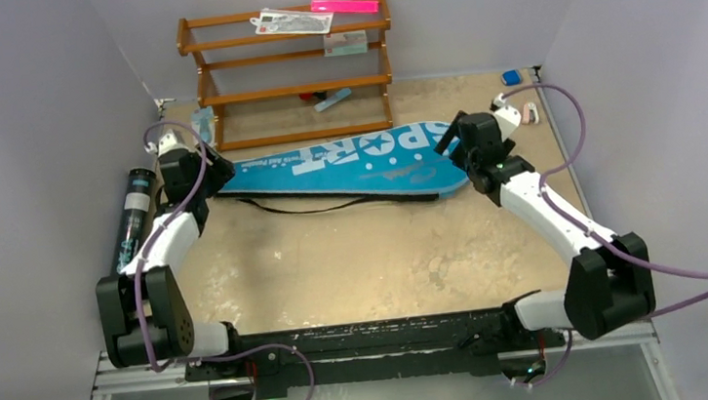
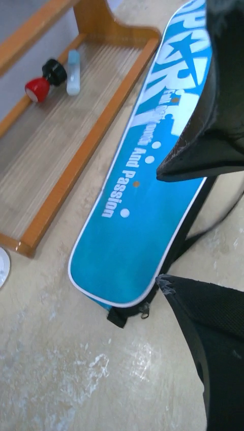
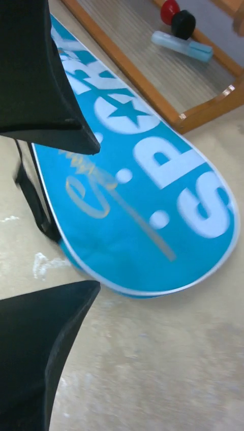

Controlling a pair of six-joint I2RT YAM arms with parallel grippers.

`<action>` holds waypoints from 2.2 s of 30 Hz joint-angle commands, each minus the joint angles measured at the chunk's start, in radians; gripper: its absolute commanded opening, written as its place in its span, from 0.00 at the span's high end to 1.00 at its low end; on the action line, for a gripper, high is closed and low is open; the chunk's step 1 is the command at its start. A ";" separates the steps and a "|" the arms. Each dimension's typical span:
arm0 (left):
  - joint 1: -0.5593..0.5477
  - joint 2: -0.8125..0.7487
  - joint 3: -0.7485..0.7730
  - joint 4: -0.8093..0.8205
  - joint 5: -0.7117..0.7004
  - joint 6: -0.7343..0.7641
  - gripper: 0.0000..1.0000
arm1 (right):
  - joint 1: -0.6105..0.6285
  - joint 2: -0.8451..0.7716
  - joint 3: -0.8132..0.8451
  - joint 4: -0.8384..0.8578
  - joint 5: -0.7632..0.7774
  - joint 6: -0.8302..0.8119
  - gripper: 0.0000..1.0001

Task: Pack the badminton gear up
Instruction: Zip the racket bag at the center of the board, then reset both arms

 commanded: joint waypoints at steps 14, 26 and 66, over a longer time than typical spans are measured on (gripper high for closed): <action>-0.192 -0.424 -0.328 0.312 -0.122 0.349 0.20 | -0.009 -0.285 -0.373 0.600 -0.234 -0.747 0.01; -0.120 -0.172 -0.495 0.761 -0.102 0.454 0.15 | -0.117 -0.054 -0.568 1.018 -0.267 -0.834 0.02; -0.065 0.193 -0.497 1.054 0.048 0.502 0.10 | -0.241 0.278 -0.634 1.438 -0.195 -0.839 0.01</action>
